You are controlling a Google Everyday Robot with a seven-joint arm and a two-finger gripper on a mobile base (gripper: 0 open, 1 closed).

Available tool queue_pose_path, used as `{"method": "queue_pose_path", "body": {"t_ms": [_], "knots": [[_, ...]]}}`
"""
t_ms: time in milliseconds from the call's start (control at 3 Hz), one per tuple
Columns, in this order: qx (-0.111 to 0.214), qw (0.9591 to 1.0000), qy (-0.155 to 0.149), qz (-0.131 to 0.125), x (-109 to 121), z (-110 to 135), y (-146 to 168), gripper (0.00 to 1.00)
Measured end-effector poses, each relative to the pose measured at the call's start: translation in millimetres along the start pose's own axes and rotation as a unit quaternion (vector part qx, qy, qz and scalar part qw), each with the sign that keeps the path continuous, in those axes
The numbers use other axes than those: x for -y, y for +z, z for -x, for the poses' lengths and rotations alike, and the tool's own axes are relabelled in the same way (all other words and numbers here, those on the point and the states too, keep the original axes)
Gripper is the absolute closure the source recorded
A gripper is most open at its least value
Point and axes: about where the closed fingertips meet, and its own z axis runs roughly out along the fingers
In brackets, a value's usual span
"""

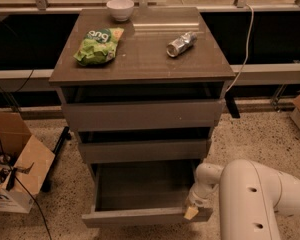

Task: Open bottom drawer

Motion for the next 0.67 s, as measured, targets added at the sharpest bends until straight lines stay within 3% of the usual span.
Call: {"method": "queue_pose_path", "body": {"t_ms": [333, 667], "knots": [[-0.008, 0.9978, 0.057, 0.032, -34.5, -31.4, 14.7, 0.06], [-0.010, 0.9967, 0.070, 0.040, -43.3, -31.7, 19.5, 0.00]]}}
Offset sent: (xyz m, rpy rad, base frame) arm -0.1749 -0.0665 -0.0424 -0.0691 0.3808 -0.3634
